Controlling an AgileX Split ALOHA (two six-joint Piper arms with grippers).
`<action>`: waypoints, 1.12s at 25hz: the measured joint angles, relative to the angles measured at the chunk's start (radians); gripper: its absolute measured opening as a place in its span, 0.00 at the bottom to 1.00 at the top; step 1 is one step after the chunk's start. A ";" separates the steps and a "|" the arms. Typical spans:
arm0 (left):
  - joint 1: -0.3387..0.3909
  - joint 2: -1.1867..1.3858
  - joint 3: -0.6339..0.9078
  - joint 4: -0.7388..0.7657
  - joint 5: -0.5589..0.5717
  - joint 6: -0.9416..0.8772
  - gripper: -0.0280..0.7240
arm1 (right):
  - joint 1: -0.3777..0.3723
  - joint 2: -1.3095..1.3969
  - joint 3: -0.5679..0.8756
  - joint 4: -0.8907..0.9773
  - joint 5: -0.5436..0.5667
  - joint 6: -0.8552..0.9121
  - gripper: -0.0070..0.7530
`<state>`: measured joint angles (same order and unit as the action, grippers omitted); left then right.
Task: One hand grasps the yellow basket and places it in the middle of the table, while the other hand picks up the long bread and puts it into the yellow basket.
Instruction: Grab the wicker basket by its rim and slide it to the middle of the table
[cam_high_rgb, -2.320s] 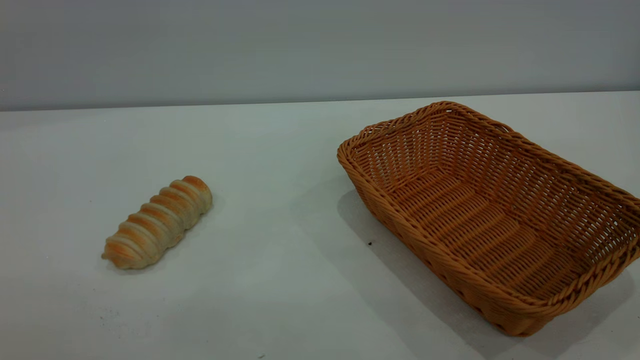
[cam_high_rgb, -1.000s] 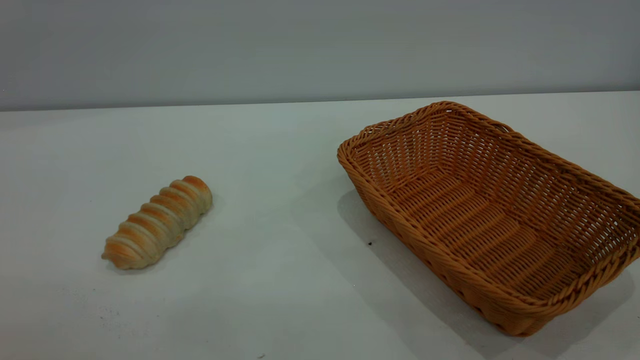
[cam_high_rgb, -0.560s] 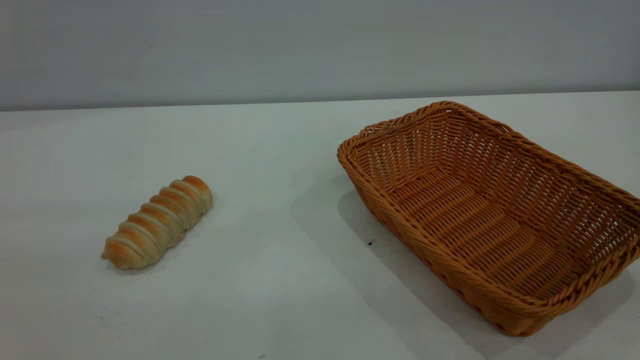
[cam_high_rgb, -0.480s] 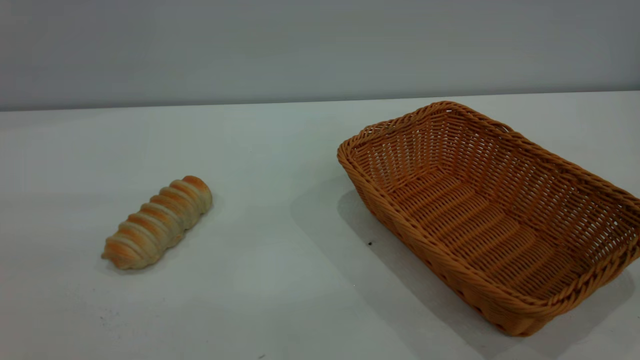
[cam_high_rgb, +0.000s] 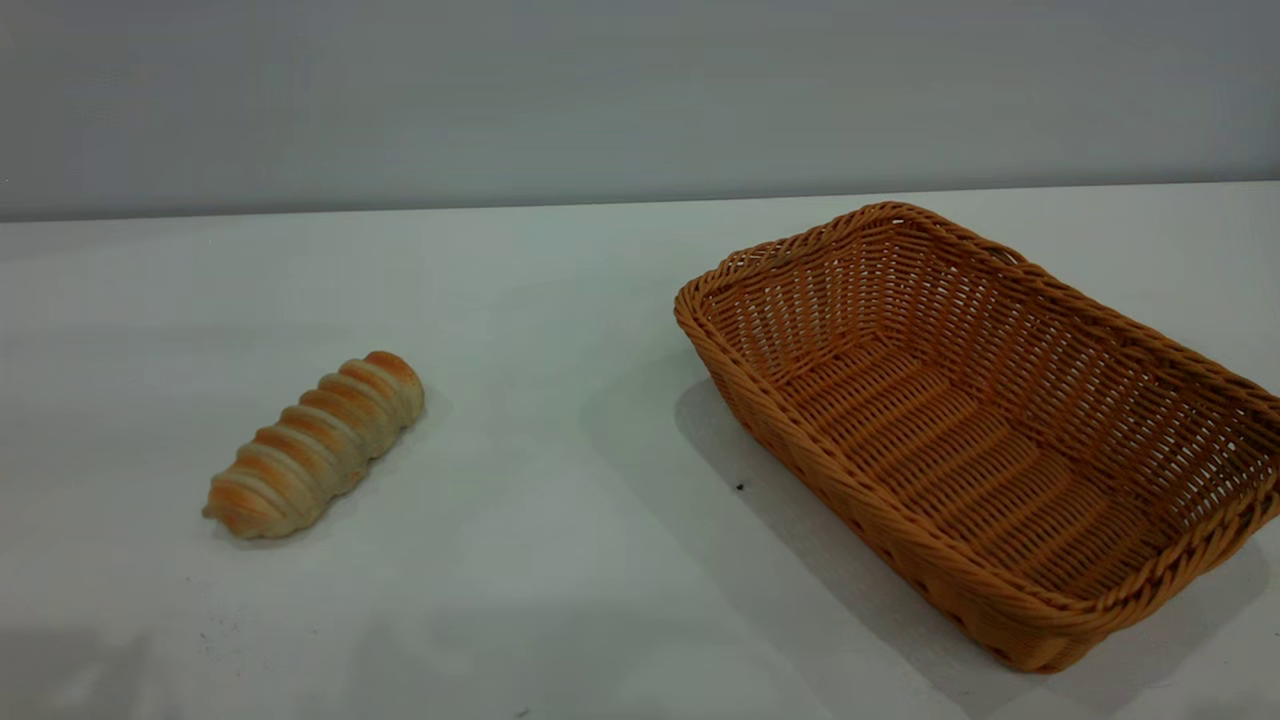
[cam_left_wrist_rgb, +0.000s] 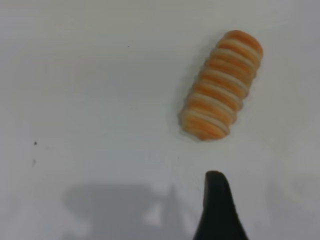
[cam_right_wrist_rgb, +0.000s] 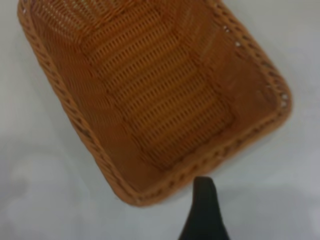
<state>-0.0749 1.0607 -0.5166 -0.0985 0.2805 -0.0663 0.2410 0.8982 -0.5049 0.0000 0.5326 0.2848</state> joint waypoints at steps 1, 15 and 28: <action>0.000 0.017 0.000 0.000 -0.019 0.000 0.78 | 0.000 0.050 -0.012 0.014 -0.024 0.012 0.78; 0.000 0.042 0.000 -0.003 -0.122 0.000 0.78 | -0.058 0.523 -0.116 0.043 -0.121 0.253 0.78; 0.000 0.042 0.000 -0.010 -0.122 0.000 0.78 | -0.084 0.696 -0.117 0.117 -0.195 0.298 0.78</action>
<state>-0.0749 1.1025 -0.5166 -0.1088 0.1580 -0.0663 0.1566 1.5942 -0.6221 0.1170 0.3377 0.5824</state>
